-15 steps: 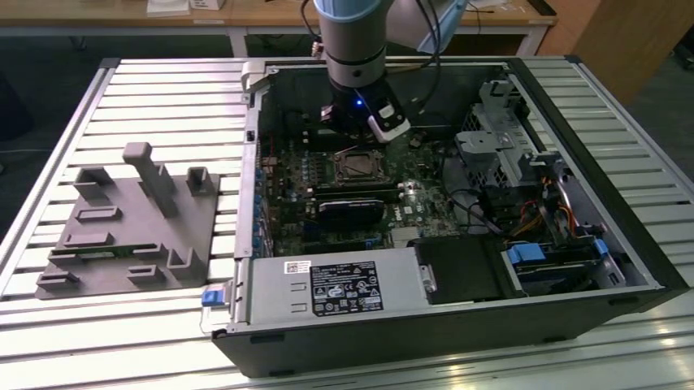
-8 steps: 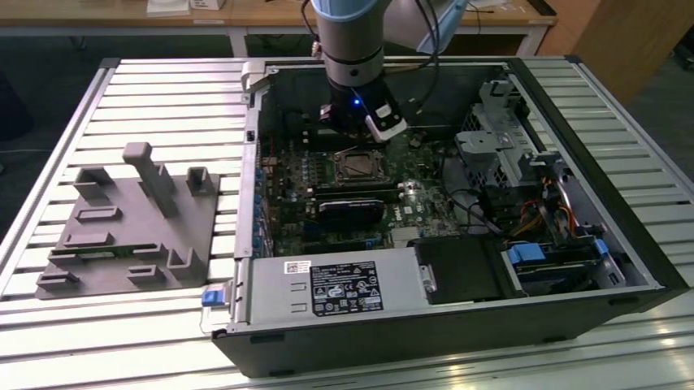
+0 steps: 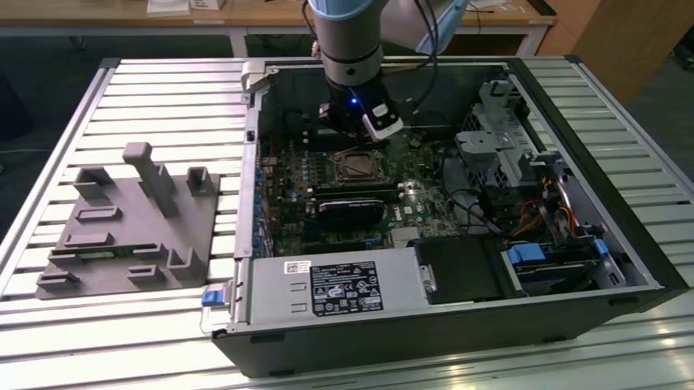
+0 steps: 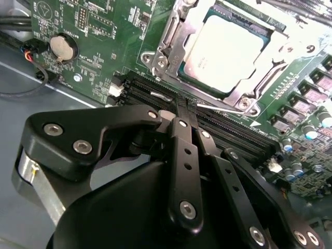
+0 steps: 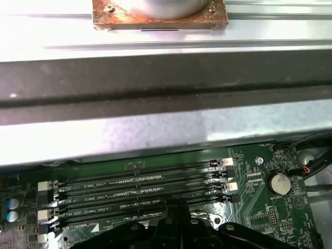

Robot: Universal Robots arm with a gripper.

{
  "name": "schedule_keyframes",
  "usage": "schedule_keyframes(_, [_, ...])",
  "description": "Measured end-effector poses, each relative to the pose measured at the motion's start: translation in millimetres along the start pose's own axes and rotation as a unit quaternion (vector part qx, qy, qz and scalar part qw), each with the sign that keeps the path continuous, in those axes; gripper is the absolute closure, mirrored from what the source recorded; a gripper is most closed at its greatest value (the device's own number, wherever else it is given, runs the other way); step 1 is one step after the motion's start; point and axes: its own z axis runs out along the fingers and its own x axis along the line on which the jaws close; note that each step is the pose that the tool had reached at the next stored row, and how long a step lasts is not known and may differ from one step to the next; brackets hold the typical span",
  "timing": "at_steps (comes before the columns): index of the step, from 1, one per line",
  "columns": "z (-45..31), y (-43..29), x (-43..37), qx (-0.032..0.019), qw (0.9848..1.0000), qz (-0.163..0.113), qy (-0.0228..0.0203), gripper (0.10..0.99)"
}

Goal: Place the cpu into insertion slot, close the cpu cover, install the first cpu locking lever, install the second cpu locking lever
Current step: 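Install the first cpu locking lever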

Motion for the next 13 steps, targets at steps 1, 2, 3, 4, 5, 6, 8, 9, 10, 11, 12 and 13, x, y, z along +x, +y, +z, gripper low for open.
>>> schedule_keyframes(1, [0.5,0.2,0.1,0.0002,1.0,0.002,-0.0006,0.98])
schedule_keyframes(2, [0.9,0.3,0.3,0.0006,1.0,0.005,-0.0013,0.98])
schedule_keyframes(3, [1.5,0.3,0.4,0.001,1.0,0.007,-0.002,0.98])
schedule_keyframes(4, [2.0,0.4,0.5,0.0016,0.9999,0.01,-0.0028,0.98])
schedule_keyframes(5, [2.5,0.5,0.6,0.0021,0.9999,0.013,-0.0036,0.98])
schedule_keyframes(6, [2.8,0.6,0.8,0.0025,0.9999,0.015,-0.0043,0.98])
schedule_keyframes(8, [3.3,1.3,1.6,0.0031,0.9998,0.02,-0.0056,0.98])
schedule_keyframes(9, [3.5,1.7,2.1,0.0035,0.9997,0.022,-0.0062,0.98])
schedule_keyframes(10, [3.7,2.0,2.4,0.0037,0.9997,0.024,-0.0066,0.98])
schedule_keyframes(11, [3.9,2.3,2.8,0.004,0.9996,0.026,-0.0071,0.98])
schedule_keyframes(12, [4.0,2.7,3.2,0.0042,0.9996,0.028,-0.0075,0.98])
schedule_keyframes(13, [4.2,3.0,3.6,0.0045,0.9995,0.03,-0.0081,0.98])
